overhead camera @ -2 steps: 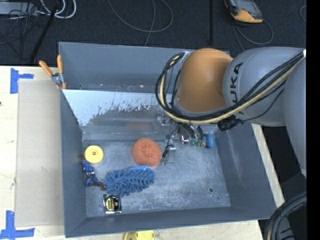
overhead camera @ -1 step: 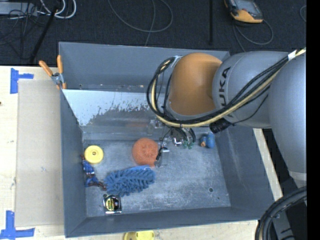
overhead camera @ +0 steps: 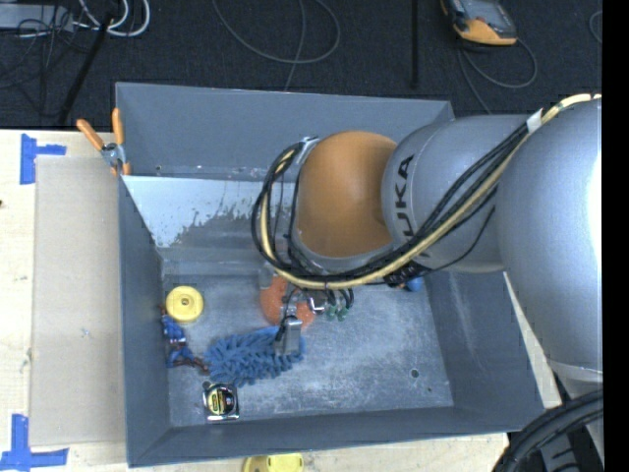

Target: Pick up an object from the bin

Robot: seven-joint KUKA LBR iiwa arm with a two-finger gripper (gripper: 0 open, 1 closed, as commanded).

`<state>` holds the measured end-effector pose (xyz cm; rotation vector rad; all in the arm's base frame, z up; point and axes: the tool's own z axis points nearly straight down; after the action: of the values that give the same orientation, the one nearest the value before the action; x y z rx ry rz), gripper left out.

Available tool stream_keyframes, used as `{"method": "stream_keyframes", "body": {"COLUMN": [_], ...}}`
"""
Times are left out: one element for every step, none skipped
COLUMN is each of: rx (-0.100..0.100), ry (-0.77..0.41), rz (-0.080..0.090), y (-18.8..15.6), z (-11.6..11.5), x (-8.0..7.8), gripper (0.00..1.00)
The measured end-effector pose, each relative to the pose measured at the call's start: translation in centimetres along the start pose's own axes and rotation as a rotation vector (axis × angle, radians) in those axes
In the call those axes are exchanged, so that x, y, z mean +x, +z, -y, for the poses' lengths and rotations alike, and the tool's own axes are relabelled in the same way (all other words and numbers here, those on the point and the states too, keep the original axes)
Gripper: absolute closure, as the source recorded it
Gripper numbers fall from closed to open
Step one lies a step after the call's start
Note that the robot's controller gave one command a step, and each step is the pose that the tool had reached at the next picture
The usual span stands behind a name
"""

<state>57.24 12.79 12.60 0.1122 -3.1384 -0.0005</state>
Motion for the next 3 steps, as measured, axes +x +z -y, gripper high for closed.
{"method": "stream_keyframes", "body": {"rx": [0.001, -0.001, -0.001], "ry": [-0.283, -0.116, -0.116], "rz": [0.0, 0.01, 0.01], "y": [3.8, 5.3, 5.3], "z": [-2.8, -3.1, -3.1], "x": [1.0, 2.8, 2.8], "gripper": [0.0, 1.0, 1.0]}}
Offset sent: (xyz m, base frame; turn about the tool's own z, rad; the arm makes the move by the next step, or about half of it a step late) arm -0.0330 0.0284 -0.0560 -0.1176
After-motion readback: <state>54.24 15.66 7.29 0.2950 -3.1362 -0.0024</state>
